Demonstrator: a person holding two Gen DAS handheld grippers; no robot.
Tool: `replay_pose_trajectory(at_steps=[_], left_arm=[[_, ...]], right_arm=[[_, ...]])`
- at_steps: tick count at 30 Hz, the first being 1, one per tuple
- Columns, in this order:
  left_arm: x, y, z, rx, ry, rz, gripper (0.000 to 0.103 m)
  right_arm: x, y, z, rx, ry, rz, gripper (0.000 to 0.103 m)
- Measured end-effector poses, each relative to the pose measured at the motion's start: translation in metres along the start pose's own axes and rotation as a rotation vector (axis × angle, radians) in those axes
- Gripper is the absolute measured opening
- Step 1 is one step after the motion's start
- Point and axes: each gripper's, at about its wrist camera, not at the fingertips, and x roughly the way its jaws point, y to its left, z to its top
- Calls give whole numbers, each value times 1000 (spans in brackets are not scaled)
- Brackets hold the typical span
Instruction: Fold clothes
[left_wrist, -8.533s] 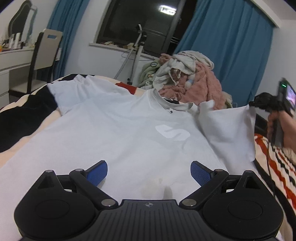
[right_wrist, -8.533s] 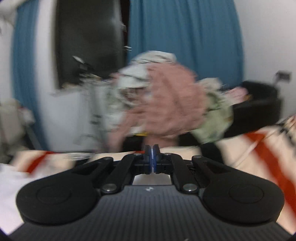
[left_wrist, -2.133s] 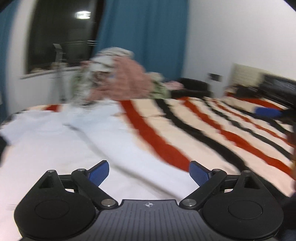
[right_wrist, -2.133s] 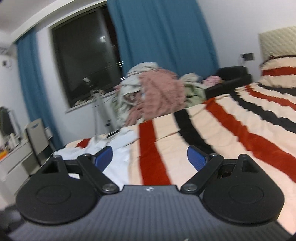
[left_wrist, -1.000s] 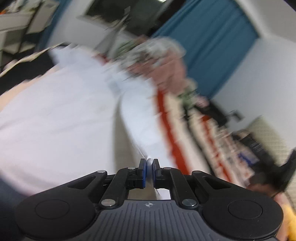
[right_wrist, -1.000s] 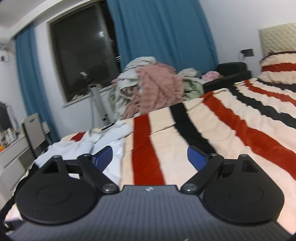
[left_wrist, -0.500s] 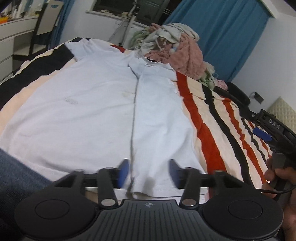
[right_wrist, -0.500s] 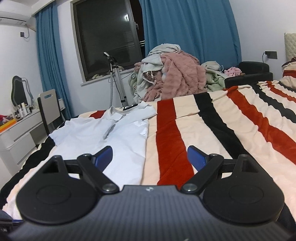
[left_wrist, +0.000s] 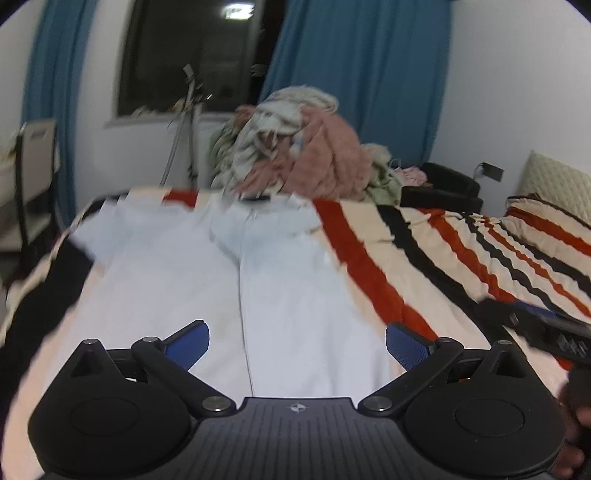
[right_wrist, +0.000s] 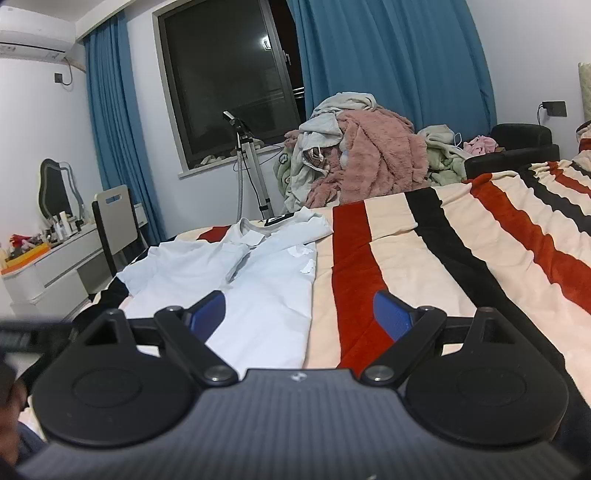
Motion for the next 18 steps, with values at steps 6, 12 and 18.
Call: replay_pose_trajectory(at_steps=[6,12,18], left_arm=[[26,20,-18,-64,-22,-2,103],[24,45,-30,-129,-9,22,103],[24,48,-30,-116,-8,33,103]], right_arm=[[8,4,-4,6,4,4,88],[19,12,-7,12,22,25,88],[24,24,-11,-20,21,45,88]])
